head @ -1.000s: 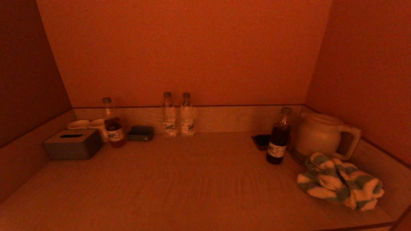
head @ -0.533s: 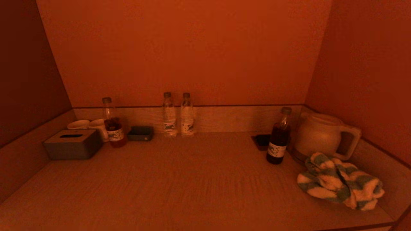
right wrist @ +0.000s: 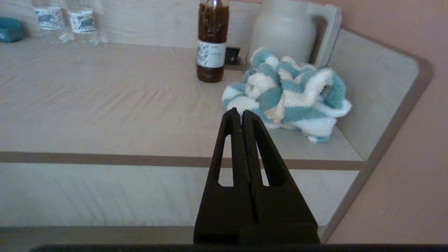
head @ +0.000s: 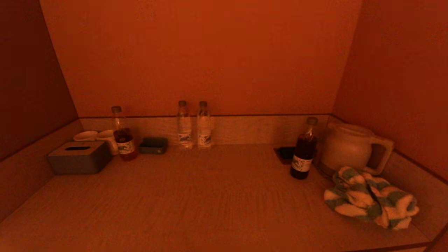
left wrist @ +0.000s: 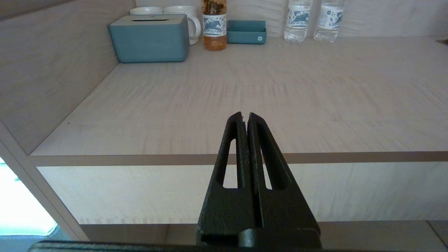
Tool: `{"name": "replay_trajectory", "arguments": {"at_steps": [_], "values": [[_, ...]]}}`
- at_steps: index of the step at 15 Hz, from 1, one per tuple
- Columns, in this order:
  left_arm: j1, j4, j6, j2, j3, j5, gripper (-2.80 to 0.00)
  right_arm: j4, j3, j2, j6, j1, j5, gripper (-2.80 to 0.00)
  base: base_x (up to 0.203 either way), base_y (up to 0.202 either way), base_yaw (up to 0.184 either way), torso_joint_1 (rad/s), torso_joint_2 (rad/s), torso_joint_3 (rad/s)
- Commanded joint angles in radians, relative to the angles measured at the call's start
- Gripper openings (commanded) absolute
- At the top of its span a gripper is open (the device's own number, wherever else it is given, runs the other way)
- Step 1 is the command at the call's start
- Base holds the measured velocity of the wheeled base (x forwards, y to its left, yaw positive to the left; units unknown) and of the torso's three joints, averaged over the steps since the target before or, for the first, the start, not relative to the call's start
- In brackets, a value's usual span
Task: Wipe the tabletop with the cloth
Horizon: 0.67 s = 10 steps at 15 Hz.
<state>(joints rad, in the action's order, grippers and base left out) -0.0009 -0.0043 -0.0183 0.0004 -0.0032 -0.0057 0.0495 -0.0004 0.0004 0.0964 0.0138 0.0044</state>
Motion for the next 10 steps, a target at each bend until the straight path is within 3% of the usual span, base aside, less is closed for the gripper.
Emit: {"name": "replay_trajectory", "arguments": {"at_steps": [1, 10], "values": [[0.001, 0.000, 0.000, 0.000, 0.000, 0.000, -2.80, -0.056, 0.000, 0.000, -0.003, 0.000, 0.006, -2.80, 0.000, 0.000, 0.000, 0.000, 0.00, 0.000], [0.001, 0.000, 0.000, 0.000, 0.000, 0.000, -2.80, -0.056, 0.000, 0.000, -0.061, 0.000, -0.001, -2.80, 0.000, 0.000, 0.000, 0.000, 0.00, 0.000]]}}
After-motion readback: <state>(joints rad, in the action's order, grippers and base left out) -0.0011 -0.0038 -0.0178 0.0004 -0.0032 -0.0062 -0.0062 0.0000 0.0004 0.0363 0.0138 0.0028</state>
